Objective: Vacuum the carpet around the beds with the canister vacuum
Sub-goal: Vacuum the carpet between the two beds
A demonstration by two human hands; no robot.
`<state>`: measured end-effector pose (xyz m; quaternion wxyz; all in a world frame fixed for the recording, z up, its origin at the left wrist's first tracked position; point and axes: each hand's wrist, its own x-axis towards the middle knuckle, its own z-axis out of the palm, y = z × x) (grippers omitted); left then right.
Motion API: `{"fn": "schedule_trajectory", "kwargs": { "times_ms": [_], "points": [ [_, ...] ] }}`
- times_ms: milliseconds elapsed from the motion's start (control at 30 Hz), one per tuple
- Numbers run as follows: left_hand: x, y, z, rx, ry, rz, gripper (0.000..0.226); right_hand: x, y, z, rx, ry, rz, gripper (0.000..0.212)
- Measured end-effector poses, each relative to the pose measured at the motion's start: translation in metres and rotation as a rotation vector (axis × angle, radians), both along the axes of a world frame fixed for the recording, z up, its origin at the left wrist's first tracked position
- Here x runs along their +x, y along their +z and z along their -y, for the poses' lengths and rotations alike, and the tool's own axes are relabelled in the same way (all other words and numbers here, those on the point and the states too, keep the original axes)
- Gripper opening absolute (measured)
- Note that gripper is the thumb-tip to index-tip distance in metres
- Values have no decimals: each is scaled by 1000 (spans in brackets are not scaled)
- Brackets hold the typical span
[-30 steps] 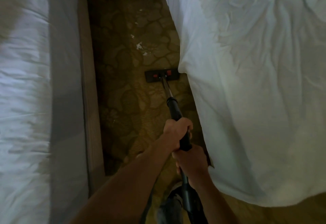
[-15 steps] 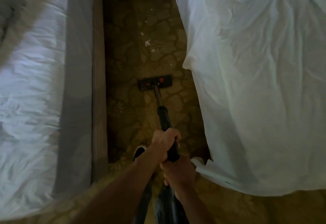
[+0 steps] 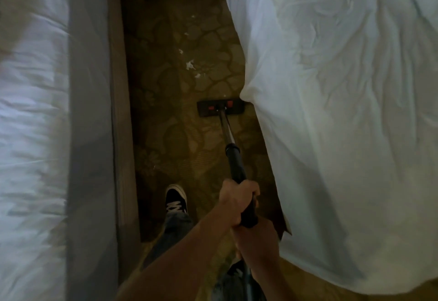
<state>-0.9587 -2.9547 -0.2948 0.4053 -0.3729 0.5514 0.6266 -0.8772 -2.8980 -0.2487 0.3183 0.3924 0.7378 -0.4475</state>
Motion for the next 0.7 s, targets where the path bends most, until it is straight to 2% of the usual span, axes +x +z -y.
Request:
{"fn": "schedule_trajectory", "kwargs": {
  "times_ms": [167, 267, 300, 433, 567, 700],
  "points": [
    [-33, 4, 20, -14, 38, 21, 41, -42, 12, 20, 44, 78, 48, 18],
    [-83, 9, 47, -20, 60, -23, 19, -91, 10, 44, 93, 198, 64, 31],
    [-103, 10, 59, -23, 65, -33, 16, -109, 8, 52, 84, 179, 47, 32],
    [-171, 12, 97, -33, 99, -32, 13, -172, -2, 84, -13, 86, 4, 25],
    [-217, 1, 120, -37, 129, -18, 25, -221, -12, 106, -36, 86, -3, 17],
    [-249, -6, 134, -22, 128, -26, 14, -252, -19, 119, -33, 75, -16, 12]
  ]
}}
